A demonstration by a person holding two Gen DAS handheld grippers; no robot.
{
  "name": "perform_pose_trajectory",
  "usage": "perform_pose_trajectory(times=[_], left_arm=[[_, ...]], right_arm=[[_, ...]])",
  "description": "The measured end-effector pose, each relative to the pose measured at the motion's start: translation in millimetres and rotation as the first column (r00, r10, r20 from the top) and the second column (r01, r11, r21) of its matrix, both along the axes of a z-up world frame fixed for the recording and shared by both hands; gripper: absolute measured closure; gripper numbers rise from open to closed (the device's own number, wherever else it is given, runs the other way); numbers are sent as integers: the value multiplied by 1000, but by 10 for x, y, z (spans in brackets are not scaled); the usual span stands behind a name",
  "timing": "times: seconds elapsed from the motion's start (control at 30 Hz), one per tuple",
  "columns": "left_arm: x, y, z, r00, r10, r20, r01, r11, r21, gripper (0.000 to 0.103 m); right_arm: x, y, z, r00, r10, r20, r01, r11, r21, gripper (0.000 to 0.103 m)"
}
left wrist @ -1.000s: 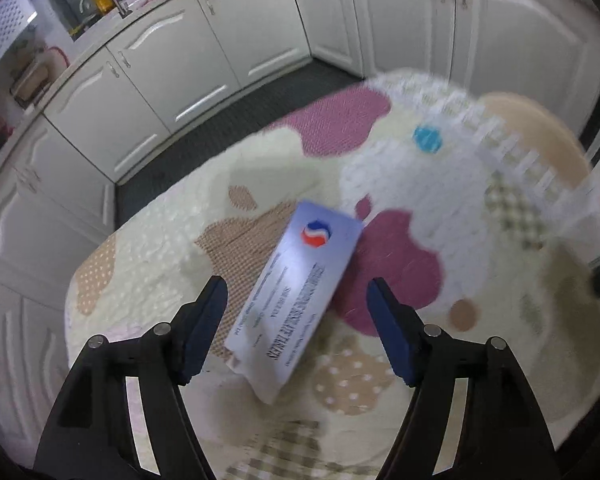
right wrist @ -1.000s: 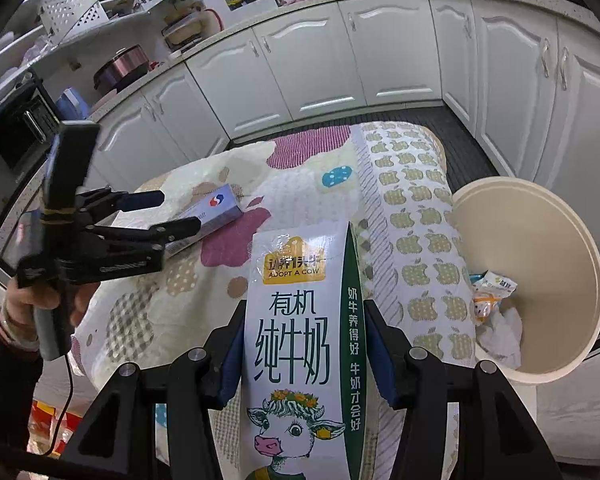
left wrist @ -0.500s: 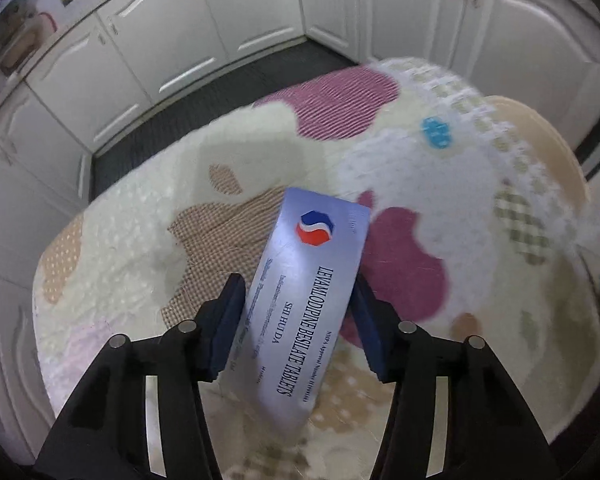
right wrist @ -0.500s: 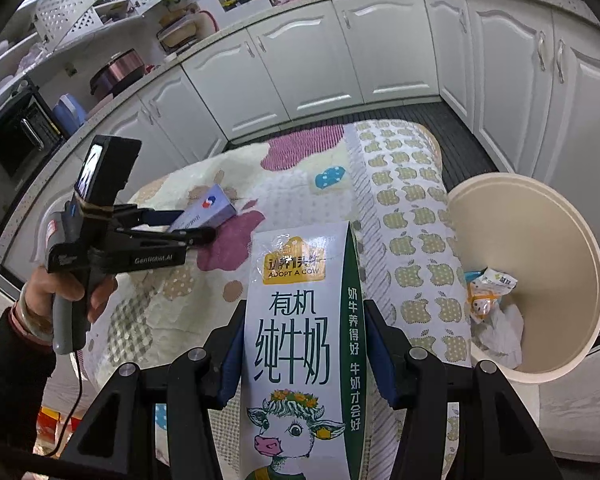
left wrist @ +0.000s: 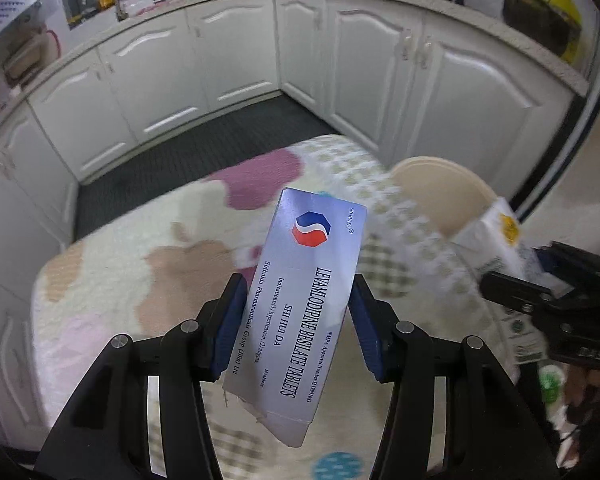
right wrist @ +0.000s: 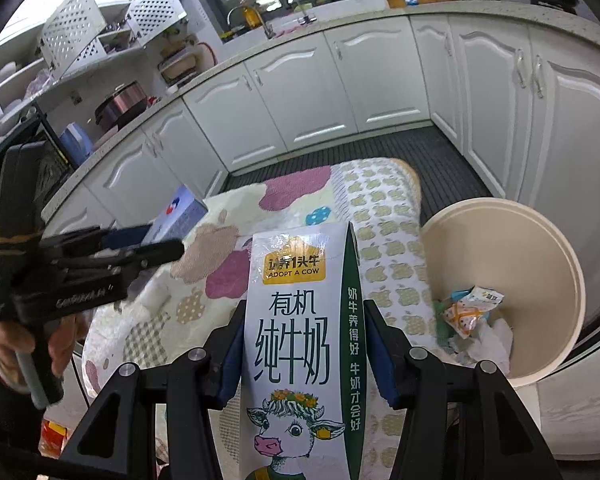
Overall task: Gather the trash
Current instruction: 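Carry the milk carton and white box over the beige bucket with both tools, then open both tools to drop the carton and box into the bucket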
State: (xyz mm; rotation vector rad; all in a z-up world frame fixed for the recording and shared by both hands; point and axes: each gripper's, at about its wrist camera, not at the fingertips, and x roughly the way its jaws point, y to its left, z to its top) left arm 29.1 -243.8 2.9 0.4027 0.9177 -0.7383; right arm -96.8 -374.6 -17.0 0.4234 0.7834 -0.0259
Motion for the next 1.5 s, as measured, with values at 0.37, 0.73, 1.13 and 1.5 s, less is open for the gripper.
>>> perform_pose_trajectory(times=[0.37, 0.73, 1.13, 1.5], left_arm=[[-298, -682, -85, 995, -53, -89, 45, 995, -90, 53], [-364, -1376, -271, 997, -46, -67, 41, 996, -80, 53], [-321, -1690, -425, 998, -44, -53, 40, 996, -75, 52], [-345, -1729, -479, 997, -26, -78, 19, 996, -93, 31]], right_arm=[[-246, -584, 64, 991, -136, 8, 136, 990, -33, 51], [-323, -1062, -172, 970, -237, -49, 236, 971, -33, 51], [-278, -1377, -383, 950, -299, -86, 296, 954, -44, 51], [-385, -1476, -448, 927, -363, -97, 360, 931, -54, 36]])
